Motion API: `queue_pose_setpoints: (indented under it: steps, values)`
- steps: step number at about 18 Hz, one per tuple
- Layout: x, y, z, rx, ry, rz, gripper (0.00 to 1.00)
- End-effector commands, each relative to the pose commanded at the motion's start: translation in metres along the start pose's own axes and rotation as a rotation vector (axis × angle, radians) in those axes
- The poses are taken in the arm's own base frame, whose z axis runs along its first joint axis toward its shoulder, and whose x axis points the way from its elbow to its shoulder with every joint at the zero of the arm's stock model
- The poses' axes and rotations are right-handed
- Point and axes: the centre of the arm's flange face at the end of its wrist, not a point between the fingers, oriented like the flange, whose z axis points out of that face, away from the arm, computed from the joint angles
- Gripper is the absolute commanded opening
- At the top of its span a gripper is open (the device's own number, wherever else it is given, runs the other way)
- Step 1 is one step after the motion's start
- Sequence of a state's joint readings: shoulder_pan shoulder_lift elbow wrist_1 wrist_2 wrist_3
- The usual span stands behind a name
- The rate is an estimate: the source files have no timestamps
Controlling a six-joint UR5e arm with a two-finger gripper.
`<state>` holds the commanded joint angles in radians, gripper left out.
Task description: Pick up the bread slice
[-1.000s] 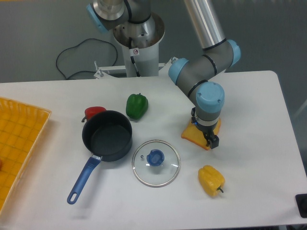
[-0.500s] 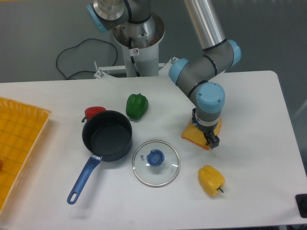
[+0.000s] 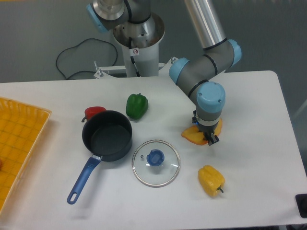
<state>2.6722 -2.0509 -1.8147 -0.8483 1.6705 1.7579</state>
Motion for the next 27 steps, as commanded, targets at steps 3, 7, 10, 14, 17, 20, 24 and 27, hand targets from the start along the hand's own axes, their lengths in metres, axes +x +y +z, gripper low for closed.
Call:
queue_pose_setpoints:
  steps: [3, 7, 10, 14, 17, 20, 24, 27]
  values:
    - [-0.005, 0.002, -0.006, -0.005, -0.010, -0.003, 0.25]
    - [-0.013, 0.004, -0.017, -0.002, -0.001, 0.000, 0.24]
    - [-0.017, 0.006, -0.027, 0.003, 0.026, 0.001, 0.24]
    - [-0.016, 0.005, -0.026, 0.005, 0.025, -0.007, 0.40]
    - [-0.016, 0.005, -0.021, 0.009, 0.031, 0.002, 1.00]
    - [-0.012, -0.002, -0.017, 0.008, 0.038, 0.012, 1.00]
    - [-0.011, -0.002, -0.015, 0.009, 0.041, 0.009, 1.00]
    - [-0.011, -0.004, -0.010, 0.006, 0.027, 0.006, 1.00]
